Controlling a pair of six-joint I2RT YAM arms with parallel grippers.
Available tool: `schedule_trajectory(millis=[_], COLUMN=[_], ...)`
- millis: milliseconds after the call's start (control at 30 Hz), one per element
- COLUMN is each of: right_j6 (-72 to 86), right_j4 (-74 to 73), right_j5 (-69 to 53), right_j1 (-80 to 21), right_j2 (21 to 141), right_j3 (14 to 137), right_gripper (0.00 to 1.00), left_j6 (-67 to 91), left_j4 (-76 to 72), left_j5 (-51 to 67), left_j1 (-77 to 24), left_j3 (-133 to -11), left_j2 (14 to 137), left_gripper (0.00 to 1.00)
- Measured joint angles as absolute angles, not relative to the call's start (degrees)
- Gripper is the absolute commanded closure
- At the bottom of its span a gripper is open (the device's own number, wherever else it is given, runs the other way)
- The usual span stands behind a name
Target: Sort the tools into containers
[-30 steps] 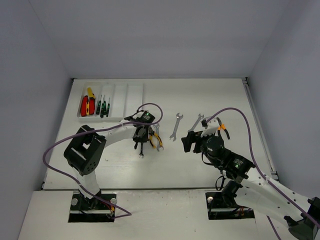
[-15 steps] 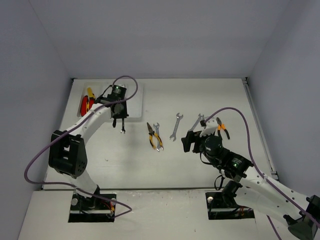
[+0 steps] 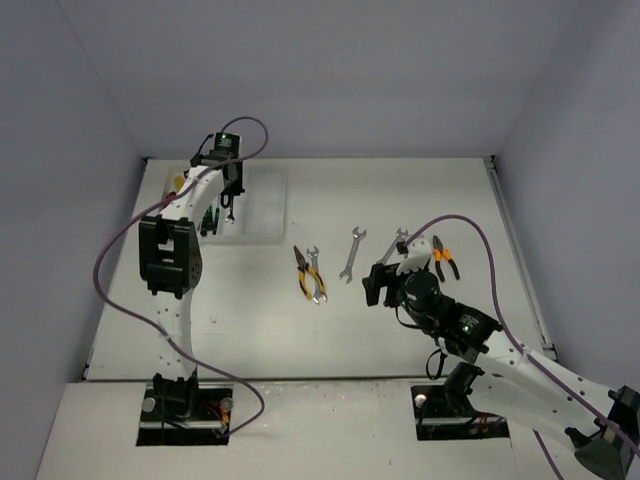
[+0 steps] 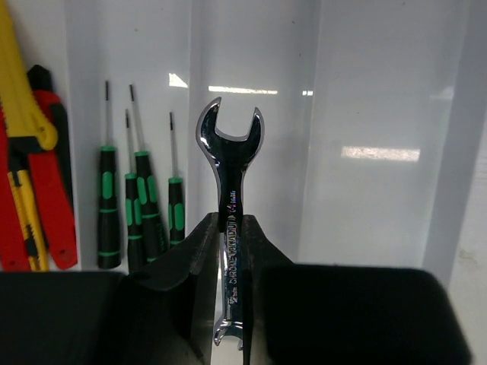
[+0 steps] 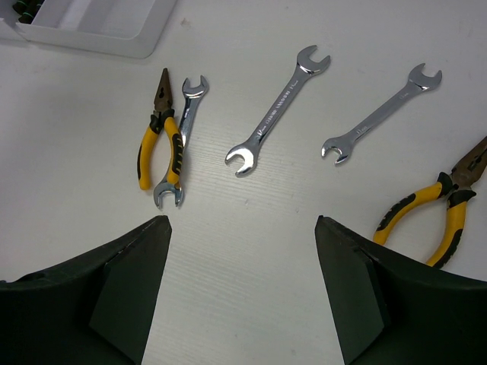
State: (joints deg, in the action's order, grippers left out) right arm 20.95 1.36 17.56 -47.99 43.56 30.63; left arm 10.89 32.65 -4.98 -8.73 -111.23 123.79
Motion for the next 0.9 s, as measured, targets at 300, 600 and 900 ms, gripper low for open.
schedule_trajectory(millis=[300, 600, 900], right_j6=[20.99, 20.98, 20.95], right_j4=[0.97, 0.76, -0.1], right_j5=[17.58, 17.64, 18.82], right_j1=[-47.99, -47.97, -47.82], right_j2=[43.55, 43.54, 42.73], right_j3=[30.63, 30.63, 30.63], right_gripper=[0.26, 0.26, 0.26], left_j6=[10.38, 13.72, 25.34], left_j4=[34.3, 32.66, 27.83], left_j5=[-4.05, -2.19, -1.32], left_j1=[-8.0, -8.22, -23.45], left_j3=[-115.09, -108.3, -91.87], left_j2=[133.3, 124.63, 104.03], left_gripper=[0.65, 0.53, 0.53])
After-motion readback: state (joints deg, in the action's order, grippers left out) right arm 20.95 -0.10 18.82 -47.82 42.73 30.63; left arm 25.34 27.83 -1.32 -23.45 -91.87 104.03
